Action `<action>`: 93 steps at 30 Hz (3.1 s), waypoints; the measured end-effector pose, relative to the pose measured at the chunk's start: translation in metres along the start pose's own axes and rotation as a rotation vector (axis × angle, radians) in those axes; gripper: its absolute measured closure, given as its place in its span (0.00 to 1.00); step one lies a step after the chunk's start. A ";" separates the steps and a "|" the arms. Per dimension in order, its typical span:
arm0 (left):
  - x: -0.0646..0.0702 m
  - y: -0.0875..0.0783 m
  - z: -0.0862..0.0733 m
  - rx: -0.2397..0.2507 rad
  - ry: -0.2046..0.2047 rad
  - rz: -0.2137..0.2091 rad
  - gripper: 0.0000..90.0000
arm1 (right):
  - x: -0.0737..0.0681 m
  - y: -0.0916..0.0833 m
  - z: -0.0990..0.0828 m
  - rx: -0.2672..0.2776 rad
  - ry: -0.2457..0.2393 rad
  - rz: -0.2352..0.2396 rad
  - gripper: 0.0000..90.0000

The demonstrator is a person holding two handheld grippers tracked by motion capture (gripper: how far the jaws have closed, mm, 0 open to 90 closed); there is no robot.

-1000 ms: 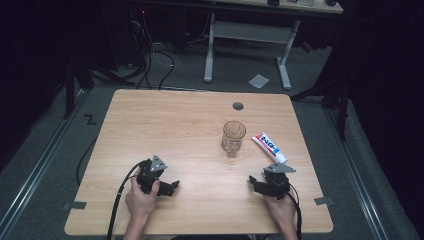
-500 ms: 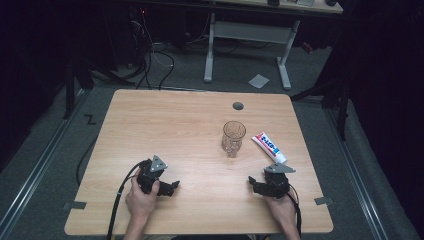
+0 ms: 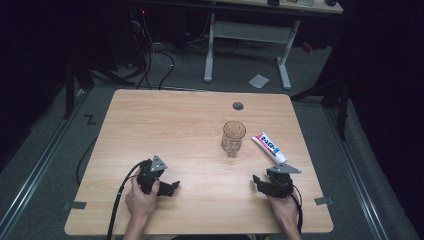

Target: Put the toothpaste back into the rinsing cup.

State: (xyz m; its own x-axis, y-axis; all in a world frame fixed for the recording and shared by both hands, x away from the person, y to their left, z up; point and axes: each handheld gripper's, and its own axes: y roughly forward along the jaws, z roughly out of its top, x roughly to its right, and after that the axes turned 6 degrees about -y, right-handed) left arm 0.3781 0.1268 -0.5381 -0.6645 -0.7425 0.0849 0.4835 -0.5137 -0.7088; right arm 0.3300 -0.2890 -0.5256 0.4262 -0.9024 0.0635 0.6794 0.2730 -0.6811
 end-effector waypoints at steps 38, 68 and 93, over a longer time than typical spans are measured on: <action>0.000 0.000 0.000 0.001 0.001 0.001 0.01 | 0.034 -0.032 -0.018 0.076 0.109 -0.032 0.43; 0.000 0.000 0.000 0.001 0.001 0.002 0.01 | 0.072 -0.048 -0.001 0.140 0.159 -0.074 0.40; 0.000 0.000 0.000 0.001 0.001 0.001 0.01 | 0.079 -0.059 0.054 0.183 0.085 -0.051 0.36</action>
State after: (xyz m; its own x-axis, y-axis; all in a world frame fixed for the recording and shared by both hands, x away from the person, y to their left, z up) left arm 0.3780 0.1267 -0.5381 -0.6647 -0.7424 0.0834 0.4845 -0.5134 -0.7083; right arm 0.3552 -0.3586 -0.4410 0.3423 -0.9392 0.0274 0.7994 0.2757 -0.5338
